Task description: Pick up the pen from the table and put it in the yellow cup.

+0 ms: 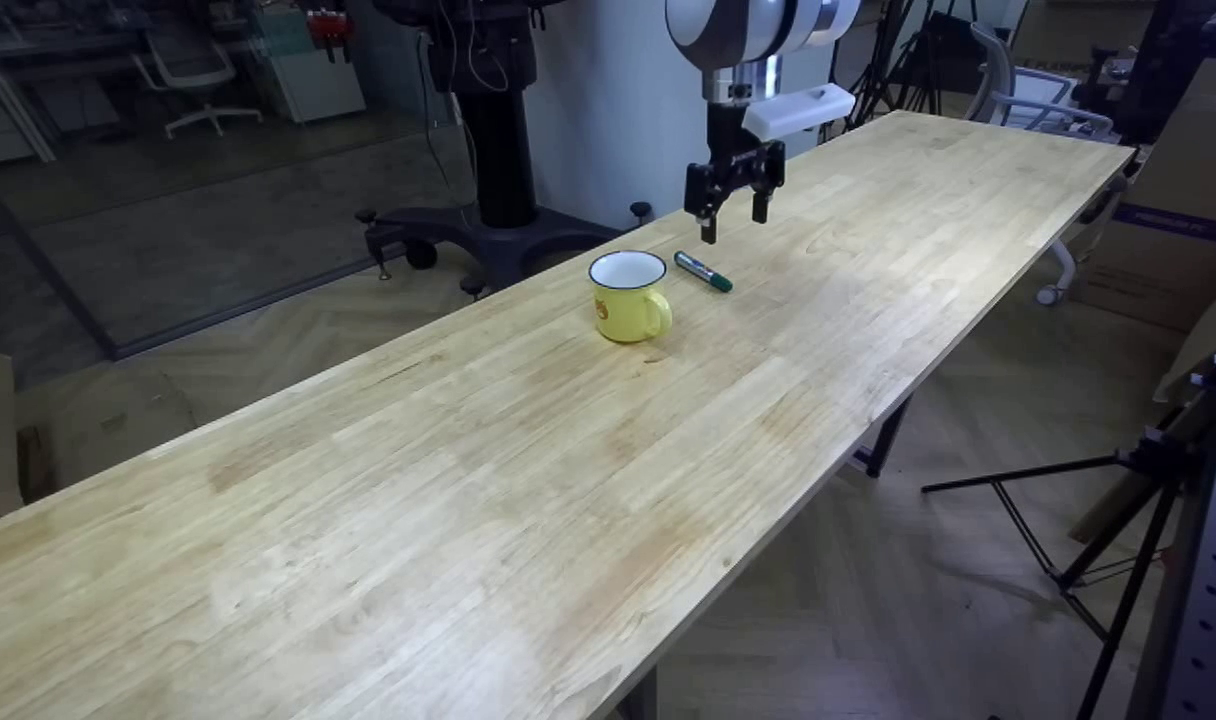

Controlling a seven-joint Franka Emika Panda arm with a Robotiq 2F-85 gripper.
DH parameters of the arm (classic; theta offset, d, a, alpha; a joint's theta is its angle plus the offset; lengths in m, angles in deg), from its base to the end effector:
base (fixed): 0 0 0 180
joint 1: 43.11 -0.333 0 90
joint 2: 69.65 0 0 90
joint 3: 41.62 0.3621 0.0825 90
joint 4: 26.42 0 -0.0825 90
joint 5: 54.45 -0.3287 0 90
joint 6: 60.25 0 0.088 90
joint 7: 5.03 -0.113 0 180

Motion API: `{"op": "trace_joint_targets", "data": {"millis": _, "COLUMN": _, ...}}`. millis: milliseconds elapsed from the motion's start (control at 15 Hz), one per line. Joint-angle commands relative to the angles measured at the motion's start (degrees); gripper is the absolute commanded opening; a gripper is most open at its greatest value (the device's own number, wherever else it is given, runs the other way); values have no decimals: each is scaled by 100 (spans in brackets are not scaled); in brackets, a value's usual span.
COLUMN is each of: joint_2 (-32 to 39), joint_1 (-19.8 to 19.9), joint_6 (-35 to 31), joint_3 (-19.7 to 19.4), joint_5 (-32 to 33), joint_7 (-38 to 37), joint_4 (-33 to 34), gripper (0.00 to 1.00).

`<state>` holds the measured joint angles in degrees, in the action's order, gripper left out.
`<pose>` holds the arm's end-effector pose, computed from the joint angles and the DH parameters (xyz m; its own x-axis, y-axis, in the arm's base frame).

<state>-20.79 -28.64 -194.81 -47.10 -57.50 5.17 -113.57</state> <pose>0.6632 -0.2243 0.2166 0.9841 -0.1756 -0.0268 -0.1748 -0.9841 0.0306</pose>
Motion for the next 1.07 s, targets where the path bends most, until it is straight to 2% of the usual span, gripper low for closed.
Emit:
{"op": "trace_joint_targets", "data": {"millis": 0, "joint_2": 349, "joint_1": 114, "joint_6": 219, "joint_3": 58, "joint_5": 100, "joint_7": 170, "joint_4": 545, "gripper": 100}}
{"op": "trace_joint_targets", "data": {"millis": 667, "joint_2": 929, "joint_1": 25, "joint_6": 522, "joint_3": 51, "joint_5": 349, "joint_7": 251, "joint_4": 1292, "gripper": 100}}
{"op": "trace_joint_targets", "data": {"millis": 733, "joint_2": 952, "joint_1": 56, "joint_6": 454, "joint_3": 92, "joint_5": 325, "joint_7": 278, "joint_4": 1311, "gripper": 100}}
{"op": "trace_joint_targets", "data": {"millis": 800, "joint_2": 777, "joint_1": 64, "joint_6": 363, "joint_3": 95, "joint_5": 319, "joint_7": 279, "joint_4": 983, "gripper": 100}}
{"op": "trace_joint_targets", "data": {"millis": 1000, "joint_2": 848, "joint_1": 65, "joint_6": 363, "joint_3": 100, "joint_5": 322, "joint_7": 282, "joint_4": 1071, "gripper": 100}}
